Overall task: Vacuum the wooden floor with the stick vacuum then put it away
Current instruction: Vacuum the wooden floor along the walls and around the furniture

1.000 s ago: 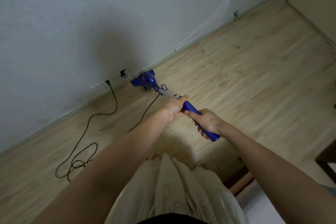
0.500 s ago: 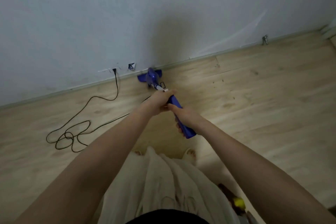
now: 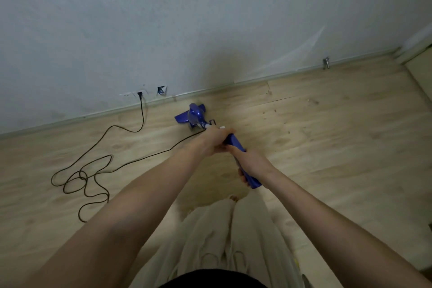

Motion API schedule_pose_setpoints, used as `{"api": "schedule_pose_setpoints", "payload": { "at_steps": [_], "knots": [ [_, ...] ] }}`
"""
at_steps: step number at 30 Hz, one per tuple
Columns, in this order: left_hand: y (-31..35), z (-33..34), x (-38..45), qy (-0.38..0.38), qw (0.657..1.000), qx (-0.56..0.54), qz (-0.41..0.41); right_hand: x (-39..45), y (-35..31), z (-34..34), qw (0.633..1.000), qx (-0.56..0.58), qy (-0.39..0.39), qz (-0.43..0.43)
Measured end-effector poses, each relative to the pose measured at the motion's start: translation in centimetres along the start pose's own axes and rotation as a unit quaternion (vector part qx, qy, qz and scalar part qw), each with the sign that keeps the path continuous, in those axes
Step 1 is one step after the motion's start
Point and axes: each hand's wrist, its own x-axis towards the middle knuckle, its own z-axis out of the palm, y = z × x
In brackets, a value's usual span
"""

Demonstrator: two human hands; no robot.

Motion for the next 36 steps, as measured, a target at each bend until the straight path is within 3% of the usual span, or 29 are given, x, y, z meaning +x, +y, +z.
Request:
{"api": "schedule_pose_setpoints", "payload": {
  "at_steps": [14, 24, 30, 36],
  "knots": [
    [-3.6, -5.1, -4.7, -0.101, 0.992, 0.076, -0.020, -6.4, 0.1, 8.0, 0.990, 0.136, 0.009, 0.030],
    [-2.3, -7.2, -1.1, -0.035, 0.999, 0.034, 0.008, -0.4, -1.9, 9.8, 0.994, 0.107, 0.010, 0.018],
    [-0.8, -7.3, 1.0, -0.004, 1.000, 0.008, 0.018, 2.7, -2.8, 7.8, 0.999, 0.044, -0.008, -0.021],
    [0.6, -3.5, 1.0, -0.020, 0.999, 0.037, 0.005, 3.4, -1.2, 3.7, 1.000, 0.019, -0.001, 0.008]
  ]
}}
